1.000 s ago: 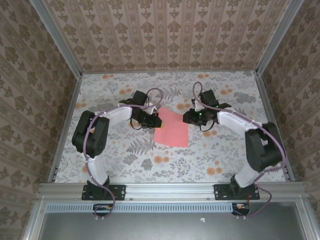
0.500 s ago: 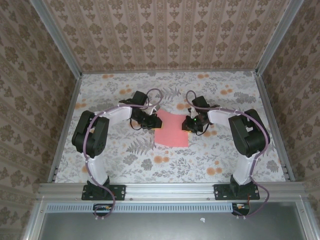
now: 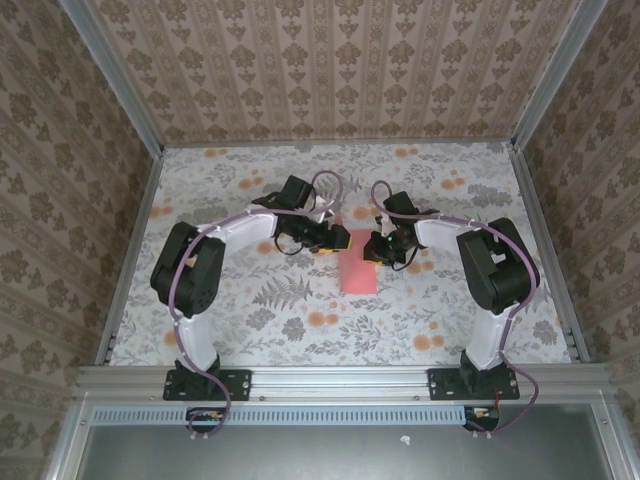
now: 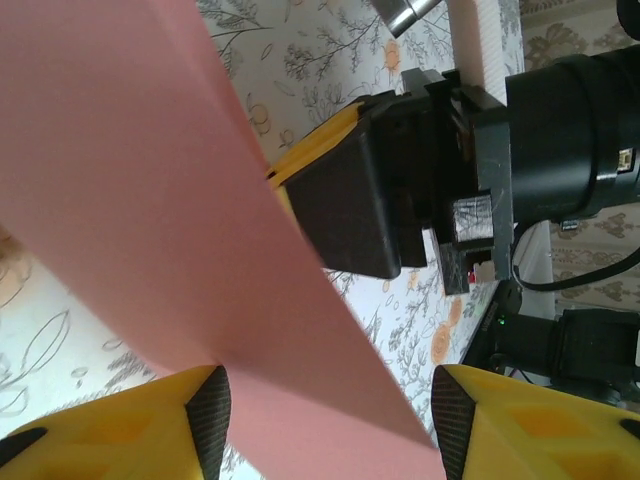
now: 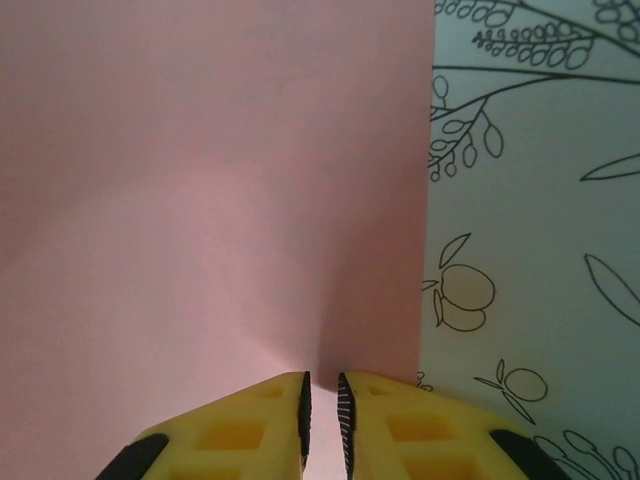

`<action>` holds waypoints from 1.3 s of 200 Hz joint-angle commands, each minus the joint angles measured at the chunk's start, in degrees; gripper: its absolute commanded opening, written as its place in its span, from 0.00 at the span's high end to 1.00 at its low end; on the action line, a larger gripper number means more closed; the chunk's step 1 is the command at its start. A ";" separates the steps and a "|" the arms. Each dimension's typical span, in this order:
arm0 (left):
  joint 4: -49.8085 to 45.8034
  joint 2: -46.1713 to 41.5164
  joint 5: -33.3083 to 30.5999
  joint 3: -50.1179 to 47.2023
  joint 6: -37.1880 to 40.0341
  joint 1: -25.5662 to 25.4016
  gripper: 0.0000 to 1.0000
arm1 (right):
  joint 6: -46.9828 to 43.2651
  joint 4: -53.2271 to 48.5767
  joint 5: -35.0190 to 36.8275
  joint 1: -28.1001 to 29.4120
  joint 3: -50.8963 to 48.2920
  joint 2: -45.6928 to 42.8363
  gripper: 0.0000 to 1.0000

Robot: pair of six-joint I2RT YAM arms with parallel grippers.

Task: Fold a paper plane with a square sheet of paper (fold left side to right side)
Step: First fold in half a square sheet of paper at the center of the table.

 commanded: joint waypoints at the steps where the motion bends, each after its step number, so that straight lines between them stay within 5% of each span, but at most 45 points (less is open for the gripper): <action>1: 1.83 3.05 1.55 0.97 -1.63 -0.47 0.40 | -0.47 1.45 -0.07 0.25 -1.36 0.24 0.80; 50: 3.40 4.85 1.65 1.50 -2.44 -1.23 0.41 | 0.06 4.22 -0.76 -2.05 -2.99 -7.29 0.75; 81: 3.38 4.89 1.21 1.50 -2.53 -1.31 0.49 | 2.28 9.17 -6.63 -4.44 -6.42 -11.33 0.62; 139: 3.14 4.76 0.33 1.30 -2.58 -1.55 0.56 | 8.12 18.05 -15.99 -3.49 -7.96 -6.35 0.56; 168: 3.01 4.67 0.16 1.26 -2.49 -1.58 0.57 | 8.87 19.18 -17.67 -2.88 -7.08 -2.98 0.62; 212: 1.81 2.11 -2.40 0.56 -1.86 -1.50 0.52 | 5.85 14.84 -14.04 -2.87 -6.85 -3.87 0.99; 260: 1.19 -5.36 -12.42 -5.39 -3.56 -1.03 0.41 | 2.08 7.96 -4.98 -3.66 -5.94 -5.35 1.00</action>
